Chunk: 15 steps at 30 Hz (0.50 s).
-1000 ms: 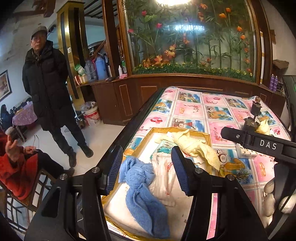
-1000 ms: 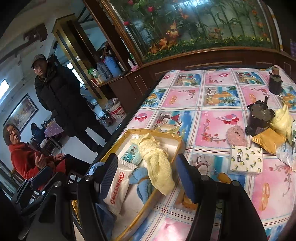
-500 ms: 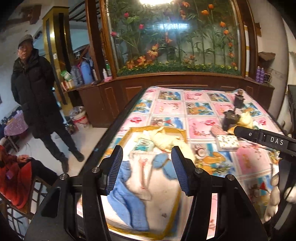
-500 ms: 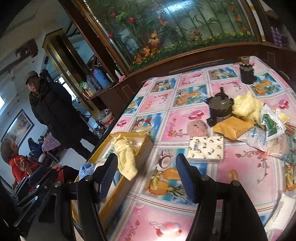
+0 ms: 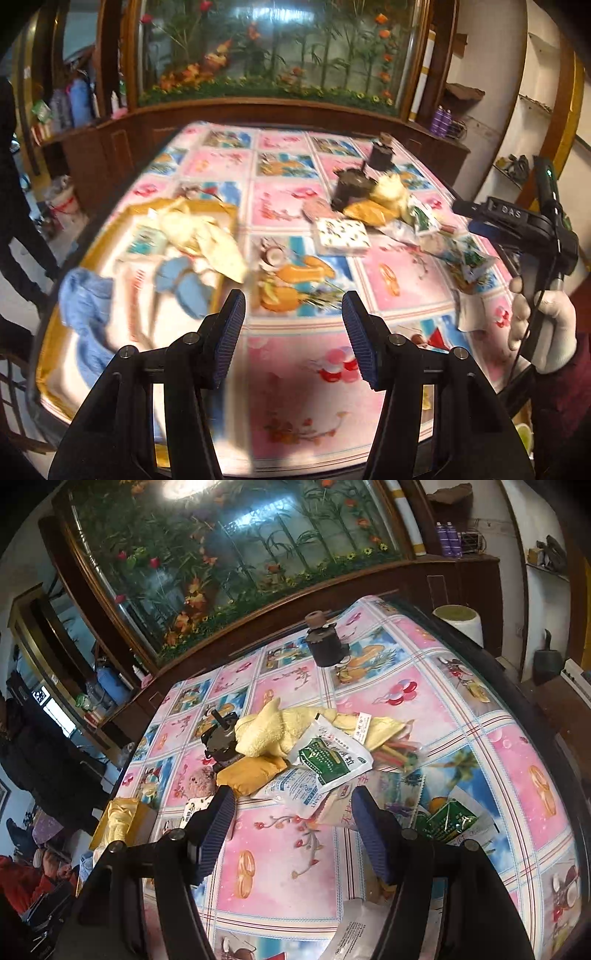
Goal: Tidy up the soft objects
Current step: 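Move the left tool to the patterned tissue pack and grasp it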
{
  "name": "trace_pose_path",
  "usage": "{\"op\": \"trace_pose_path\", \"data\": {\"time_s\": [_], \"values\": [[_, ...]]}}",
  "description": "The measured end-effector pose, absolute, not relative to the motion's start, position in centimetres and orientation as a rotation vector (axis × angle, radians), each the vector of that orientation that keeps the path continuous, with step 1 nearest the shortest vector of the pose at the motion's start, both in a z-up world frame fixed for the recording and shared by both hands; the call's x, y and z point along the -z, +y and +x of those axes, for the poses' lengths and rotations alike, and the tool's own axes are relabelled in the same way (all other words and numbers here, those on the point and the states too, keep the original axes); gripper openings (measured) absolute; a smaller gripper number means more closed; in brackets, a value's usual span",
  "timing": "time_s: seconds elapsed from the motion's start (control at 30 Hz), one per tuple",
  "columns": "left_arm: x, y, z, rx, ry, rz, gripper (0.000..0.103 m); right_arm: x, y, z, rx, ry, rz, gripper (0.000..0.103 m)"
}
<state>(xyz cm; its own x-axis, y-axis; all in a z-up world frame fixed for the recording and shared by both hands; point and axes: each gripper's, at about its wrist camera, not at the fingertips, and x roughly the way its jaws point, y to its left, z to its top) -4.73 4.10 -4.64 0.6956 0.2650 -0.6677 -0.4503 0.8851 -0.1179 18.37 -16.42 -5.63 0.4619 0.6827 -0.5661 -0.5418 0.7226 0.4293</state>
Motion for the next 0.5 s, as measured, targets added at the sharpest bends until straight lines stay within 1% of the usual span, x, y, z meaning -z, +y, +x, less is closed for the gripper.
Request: {"op": "trace_pose_path", "data": {"time_s": [0.17, 0.37, 0.43, 0.5], "values": [[5.3, 4.5, -4.0, -0.389, 0.725, -0.335, 0.055, 6.9, -9.8, 17.7, -0.964, 0.905, 0.11, 0.065], [5.4, 5.5, -4.8, -0.417, 0.726, -0.358, 0.055, 6.9, 0.5, 16.8, -0.993, 0.871, -0.165, 0.065], [5.4, 6.0, -5.0, -0.421, 0.728, -0.371, 0.055, 7.4, 2.6, 16.9, -0.952, 0.853, -0.241, 0.065], [5.4, 6.2, -5.2, -0.425, 0.727, -0.373, 0.055, 8.5, 4.1, 17.4, -0.908, 0.885, -0.299, 0.065]]}}
